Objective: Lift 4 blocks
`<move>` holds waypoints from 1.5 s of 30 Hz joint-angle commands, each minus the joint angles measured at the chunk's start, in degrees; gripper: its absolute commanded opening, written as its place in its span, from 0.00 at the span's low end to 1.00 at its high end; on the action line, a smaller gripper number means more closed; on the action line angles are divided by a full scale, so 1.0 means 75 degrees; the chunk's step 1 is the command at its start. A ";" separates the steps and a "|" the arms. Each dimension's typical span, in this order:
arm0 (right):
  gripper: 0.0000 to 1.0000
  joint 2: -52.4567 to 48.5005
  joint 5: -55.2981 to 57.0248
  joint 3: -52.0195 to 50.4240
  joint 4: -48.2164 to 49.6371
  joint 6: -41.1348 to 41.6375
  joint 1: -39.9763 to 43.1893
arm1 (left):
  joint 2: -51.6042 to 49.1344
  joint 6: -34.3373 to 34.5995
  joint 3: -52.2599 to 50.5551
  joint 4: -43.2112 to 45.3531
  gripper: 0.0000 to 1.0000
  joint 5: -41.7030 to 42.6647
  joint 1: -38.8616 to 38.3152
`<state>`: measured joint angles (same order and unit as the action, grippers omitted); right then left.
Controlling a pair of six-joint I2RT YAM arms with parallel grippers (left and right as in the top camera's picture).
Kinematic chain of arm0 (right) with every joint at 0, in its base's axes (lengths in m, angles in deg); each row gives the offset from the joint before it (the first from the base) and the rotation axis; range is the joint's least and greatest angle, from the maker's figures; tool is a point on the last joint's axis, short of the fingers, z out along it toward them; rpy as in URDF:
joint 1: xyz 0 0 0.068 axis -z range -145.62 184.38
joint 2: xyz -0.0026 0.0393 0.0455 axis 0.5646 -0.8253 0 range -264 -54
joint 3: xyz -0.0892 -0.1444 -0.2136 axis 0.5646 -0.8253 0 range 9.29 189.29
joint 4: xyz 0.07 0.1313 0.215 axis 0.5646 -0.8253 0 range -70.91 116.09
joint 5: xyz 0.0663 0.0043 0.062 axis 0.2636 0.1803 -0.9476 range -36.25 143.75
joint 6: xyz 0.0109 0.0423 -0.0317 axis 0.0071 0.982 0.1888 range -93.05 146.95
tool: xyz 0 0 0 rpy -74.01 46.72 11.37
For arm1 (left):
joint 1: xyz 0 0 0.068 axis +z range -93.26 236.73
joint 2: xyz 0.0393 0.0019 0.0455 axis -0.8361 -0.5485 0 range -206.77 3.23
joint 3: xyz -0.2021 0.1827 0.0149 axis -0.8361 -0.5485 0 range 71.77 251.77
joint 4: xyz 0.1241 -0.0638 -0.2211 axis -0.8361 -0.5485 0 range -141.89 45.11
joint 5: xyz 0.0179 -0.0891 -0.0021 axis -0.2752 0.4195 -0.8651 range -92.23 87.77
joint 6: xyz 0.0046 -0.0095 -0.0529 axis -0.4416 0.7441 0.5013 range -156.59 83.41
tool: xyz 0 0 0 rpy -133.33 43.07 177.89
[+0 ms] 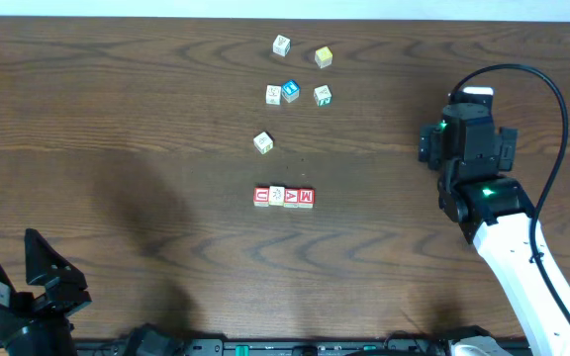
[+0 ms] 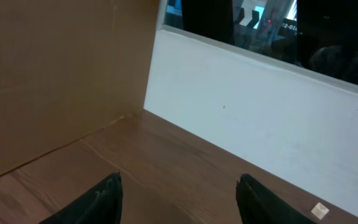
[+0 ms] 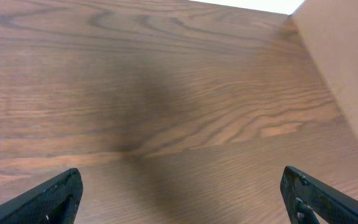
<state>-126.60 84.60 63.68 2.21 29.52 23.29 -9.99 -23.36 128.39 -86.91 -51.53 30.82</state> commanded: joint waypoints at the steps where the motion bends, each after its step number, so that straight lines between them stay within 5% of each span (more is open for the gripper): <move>1: 0.99 -0.0023 0.0420 0.0087 0.0006 -0.0353 0.0038 | 0.0050 -0.0096 0.0146 0.0009 0.64 -0.0204 0.0032; 5: 0.99 -0.0023 0.0420 0.0087 0.0009 -0.0353 0.0038 | 0.0050 -0.0096 0.0146 0.0017 0.74 -0.0204 0.0032; 28: 0.99 -0.0023 0.0420 0.0087 0.0006 -0.0353 0.0038 | 0.0047 -0.0131 -0.0032 0.0041 0.76 -0.0356 0.0032; 35: 0.99 -0.0023 0.0420 0.0087 0.0009 -0.0353 0.0038 | 0.0017 -0.0953 -0.1364 0.2894 0.77 0.0219 0.0055; 40: 0.99 -0.0023 0.0420 0.0087 0.0009 -0.0353 0.0038 | -0.0015 -0.1705 -0.3567 0.6339 0.77 0.3168 0.1489; 45: 0.99 -0.0023 0.0420 0.0087 0.0009 -0.0353 0.0038 | 0.0128 -0.1644 -0.5353 0.7761 0.76 0.4526 0.2428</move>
<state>-126.60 86.79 63.68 2.17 27.51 23.29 -10.05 -33.89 92.72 -31.00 -27.22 46.93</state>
